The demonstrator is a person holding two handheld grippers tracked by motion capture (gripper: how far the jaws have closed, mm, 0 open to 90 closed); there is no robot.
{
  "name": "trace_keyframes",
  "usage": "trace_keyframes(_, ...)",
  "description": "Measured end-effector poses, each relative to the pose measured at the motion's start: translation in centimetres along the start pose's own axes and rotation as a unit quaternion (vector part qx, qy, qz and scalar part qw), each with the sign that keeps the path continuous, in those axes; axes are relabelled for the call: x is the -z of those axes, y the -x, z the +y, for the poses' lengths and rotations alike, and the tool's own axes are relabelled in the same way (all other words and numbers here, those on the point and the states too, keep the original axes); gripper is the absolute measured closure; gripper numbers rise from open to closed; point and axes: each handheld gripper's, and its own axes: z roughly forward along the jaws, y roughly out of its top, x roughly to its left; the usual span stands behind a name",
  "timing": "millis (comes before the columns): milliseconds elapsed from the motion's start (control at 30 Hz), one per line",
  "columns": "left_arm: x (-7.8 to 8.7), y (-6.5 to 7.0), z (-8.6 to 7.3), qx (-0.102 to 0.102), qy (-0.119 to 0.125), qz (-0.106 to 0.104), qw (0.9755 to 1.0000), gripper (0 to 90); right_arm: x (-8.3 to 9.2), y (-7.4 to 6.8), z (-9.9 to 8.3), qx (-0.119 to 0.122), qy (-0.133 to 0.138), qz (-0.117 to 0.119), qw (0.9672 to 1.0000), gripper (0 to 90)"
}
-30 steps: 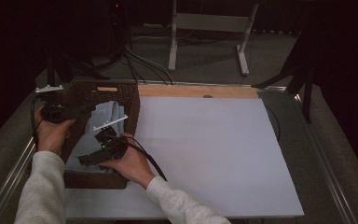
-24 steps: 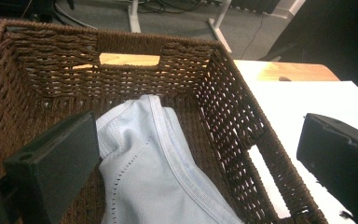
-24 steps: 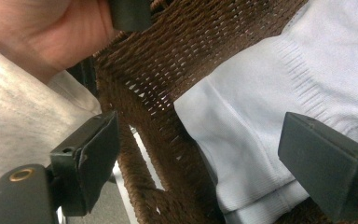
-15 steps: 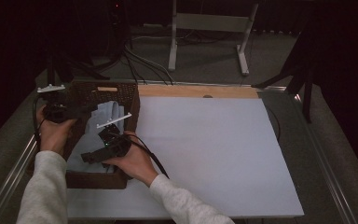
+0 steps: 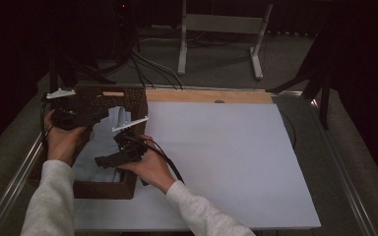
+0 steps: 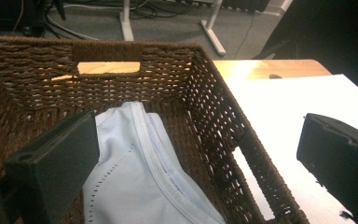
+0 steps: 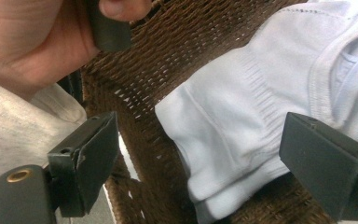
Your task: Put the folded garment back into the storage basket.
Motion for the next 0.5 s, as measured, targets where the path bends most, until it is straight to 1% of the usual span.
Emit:
trace_keyframes(133, 0.0, 0.6, 0.0, -0.004, 0.003, -0.007, 1.0, 0.2, 0.6, 0.4, -0.1, 0.002, 0.004, -0.004, 1.0, 12.2)
trace_keyframes(267, 0.1, 1.1, 0.0, -0.006, 0.008, -0.02, 0.9997, 0.2, 0.9, 0.7, -0.3, 0.0, 0.008, -0.006, 1.0, 12.2)
trace_keyframes(500, 0.3, 2.1, -0.1, -0.01, 0.016, -0.034, 0.9992, 0.2, 2.2, 1.5, -0.8, -0.001, 0.015, -0.009, 0.9998, 12.3)
